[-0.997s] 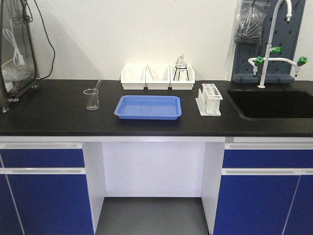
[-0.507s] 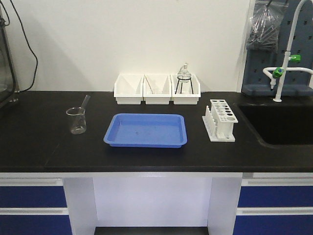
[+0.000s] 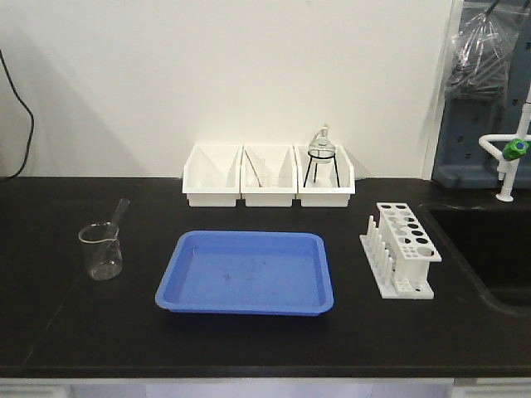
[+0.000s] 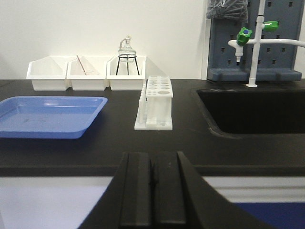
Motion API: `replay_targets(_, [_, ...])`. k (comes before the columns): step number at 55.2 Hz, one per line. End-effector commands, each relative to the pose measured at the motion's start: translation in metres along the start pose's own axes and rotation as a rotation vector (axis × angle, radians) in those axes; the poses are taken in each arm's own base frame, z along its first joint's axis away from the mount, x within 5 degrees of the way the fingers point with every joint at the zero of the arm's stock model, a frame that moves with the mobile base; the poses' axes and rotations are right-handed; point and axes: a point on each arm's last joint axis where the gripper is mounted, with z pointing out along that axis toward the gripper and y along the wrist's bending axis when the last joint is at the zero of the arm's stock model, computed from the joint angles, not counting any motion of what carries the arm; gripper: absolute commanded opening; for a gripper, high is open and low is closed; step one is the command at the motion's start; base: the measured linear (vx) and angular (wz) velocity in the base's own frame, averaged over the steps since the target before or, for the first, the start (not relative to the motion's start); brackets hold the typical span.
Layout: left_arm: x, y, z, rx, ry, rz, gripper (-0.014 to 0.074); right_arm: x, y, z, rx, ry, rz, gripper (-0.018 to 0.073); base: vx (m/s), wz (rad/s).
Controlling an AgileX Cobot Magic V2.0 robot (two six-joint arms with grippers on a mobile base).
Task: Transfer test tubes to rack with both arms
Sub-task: 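Drive the base forward up to the bench with the beaker and rack, then lower the left gripper toward the glass test tube in the beaker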
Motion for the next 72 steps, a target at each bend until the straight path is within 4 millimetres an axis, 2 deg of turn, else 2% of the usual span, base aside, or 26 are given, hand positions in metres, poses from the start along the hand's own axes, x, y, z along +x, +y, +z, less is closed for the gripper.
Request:
replay_targets(1, [0.0009, -0.0002, 0.0007, -0.001, -0.060, -0.016, -0.0008, -0.0070, -0.0002, -0.0009, 0.003, -0.094, -0.012, -0.0011, 0.40, -0.01])
replay_targets(34, [0.0009, -0.0002, 0.0007, -0.001, -0.060, -0.016, -0.0008, -0.0070, -0.0002, -0.0009, 0.003, -0.094, -0.012, -0.0011, 0.31, -0.01])
replay_targets(72, [0.0009, -0.0002, 0.0007, -0.001, -0.060, -0.016, -0.0008, -0.0070, -0.0002, -0.0009, 0.003, -0.094, -0.012, -0.0011, 0.14, -0.01])
